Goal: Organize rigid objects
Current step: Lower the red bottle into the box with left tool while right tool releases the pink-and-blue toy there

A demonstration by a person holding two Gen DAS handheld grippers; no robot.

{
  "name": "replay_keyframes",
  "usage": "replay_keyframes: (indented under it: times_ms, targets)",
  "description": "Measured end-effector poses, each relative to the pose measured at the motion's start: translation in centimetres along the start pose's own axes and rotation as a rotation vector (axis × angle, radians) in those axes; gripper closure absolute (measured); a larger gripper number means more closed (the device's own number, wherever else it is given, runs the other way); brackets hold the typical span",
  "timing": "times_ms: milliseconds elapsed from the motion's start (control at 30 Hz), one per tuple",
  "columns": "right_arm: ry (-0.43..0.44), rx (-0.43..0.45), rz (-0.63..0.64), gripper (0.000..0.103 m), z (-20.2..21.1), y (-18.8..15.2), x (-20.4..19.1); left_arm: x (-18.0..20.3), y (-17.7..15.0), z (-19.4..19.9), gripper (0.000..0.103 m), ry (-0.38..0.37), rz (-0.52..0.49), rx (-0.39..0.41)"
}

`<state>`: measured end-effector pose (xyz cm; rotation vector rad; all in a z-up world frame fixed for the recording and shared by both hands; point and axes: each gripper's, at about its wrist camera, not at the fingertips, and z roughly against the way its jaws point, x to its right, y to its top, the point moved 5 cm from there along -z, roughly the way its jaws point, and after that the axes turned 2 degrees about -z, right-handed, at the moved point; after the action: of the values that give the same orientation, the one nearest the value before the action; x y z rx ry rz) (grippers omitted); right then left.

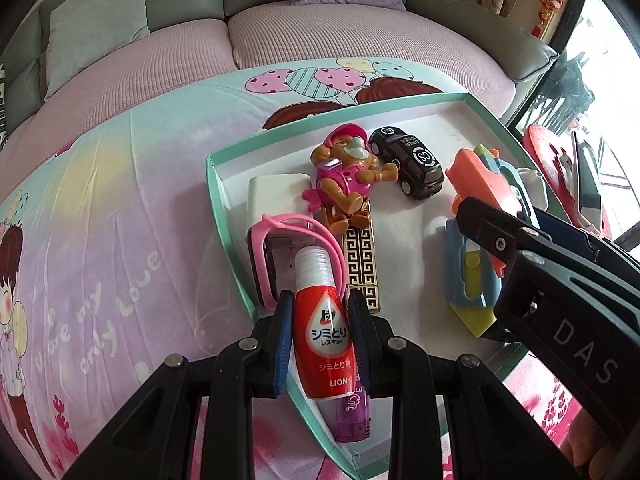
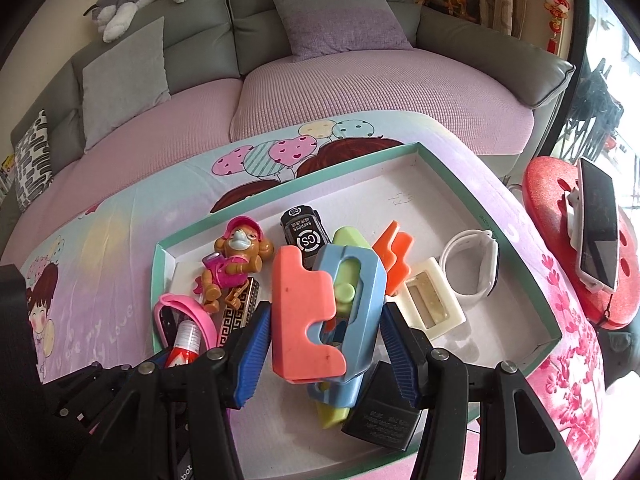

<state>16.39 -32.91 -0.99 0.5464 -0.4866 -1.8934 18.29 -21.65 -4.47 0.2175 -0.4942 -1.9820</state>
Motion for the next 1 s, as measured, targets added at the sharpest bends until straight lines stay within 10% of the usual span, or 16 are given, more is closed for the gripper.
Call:
replay_keyframes:
  times_ms: [1000]
  targets:
    - [-0.009,-0.002,0.032,0.043,0.1,0.2,-0.8,-0.2,0.2,0.5,0.074,-0.022,0.027,0.004]
